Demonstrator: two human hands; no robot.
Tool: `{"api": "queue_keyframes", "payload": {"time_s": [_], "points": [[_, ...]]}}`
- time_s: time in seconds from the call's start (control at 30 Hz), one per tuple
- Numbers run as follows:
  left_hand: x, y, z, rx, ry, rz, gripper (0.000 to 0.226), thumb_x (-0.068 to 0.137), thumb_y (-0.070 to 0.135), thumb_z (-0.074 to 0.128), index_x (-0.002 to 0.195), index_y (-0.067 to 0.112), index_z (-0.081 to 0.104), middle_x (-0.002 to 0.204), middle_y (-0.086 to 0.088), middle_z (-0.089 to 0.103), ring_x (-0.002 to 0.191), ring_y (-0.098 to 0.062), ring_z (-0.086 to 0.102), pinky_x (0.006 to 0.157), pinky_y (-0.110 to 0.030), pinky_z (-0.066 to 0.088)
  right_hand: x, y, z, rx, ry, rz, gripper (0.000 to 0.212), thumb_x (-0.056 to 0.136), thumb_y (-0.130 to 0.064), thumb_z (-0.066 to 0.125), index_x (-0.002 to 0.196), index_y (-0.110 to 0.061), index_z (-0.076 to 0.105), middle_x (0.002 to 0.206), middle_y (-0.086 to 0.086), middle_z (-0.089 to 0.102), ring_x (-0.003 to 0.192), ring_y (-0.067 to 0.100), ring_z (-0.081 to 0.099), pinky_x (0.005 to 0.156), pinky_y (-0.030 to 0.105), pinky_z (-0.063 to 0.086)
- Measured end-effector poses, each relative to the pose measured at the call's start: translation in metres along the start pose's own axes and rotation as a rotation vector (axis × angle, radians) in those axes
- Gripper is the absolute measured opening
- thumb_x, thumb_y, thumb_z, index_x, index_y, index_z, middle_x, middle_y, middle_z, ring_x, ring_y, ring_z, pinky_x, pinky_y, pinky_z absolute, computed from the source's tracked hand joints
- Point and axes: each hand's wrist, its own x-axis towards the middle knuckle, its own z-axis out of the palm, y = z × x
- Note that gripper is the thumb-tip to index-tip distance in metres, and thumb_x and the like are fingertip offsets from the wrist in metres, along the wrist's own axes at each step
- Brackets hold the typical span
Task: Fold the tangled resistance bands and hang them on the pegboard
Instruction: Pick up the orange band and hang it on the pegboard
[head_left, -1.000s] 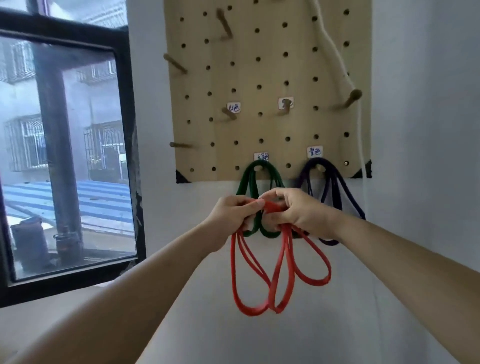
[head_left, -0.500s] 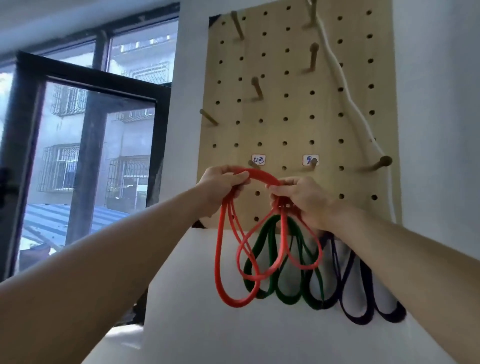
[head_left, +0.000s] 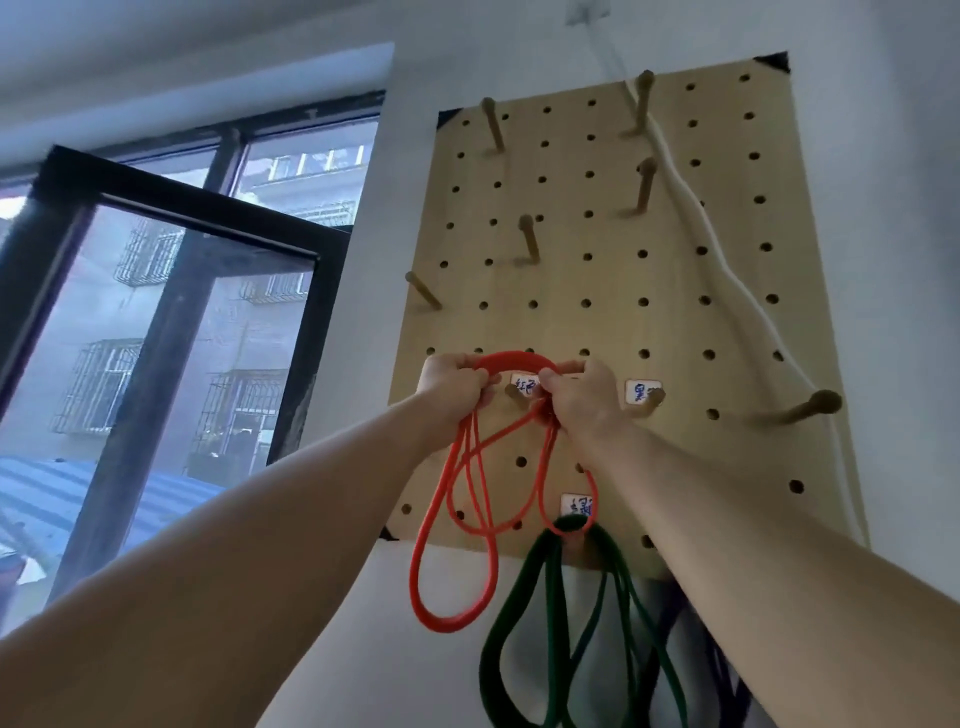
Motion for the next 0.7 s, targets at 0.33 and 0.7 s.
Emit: {"api": "queue_keyframes", "payload": {"time_s": [0.33, 0.7], "points": [[0.038, -0.037, 0.016, 0.133, 0.054, 0.095, 0.012, 0.089, 0.009, 0.075, 0.098, 0.017, 0.076, 0.094, -0.006, 0.077, 0.077, -0.016, 0.072, 0.083, -0.037, 0.064, 0.034, 0.050, -0.002, 0.013, 0.132, 0.066, 0.016, 0.094, -0.009, 0.063, 0.095, -0.015, 0.048, 0.103, 0.017, 0.067, 0.065, 0.019, 0.057, 0.051, 0.027, 0.042], [0.042, -0.072, 0.035, 0.162, 0.157, 0.114, 0.014, 0.086, 0.017, 0.078, 0.092, 0.024, 0.067, 0.095, -0.003, 0.075, 0.084, -0.020, 0.074, 0.079, -0.041, 0.063, 0.024, 0.067, -0.008, -0.335, -0.184, 0.119, 0.010, 0.094, -0.016, 0.065, 0.100, -0.016, 0.057, 0.104, 0.009, 0.067, 0.095, 0.027, 0.067, 0.083, 0.041, 0.060]]}}
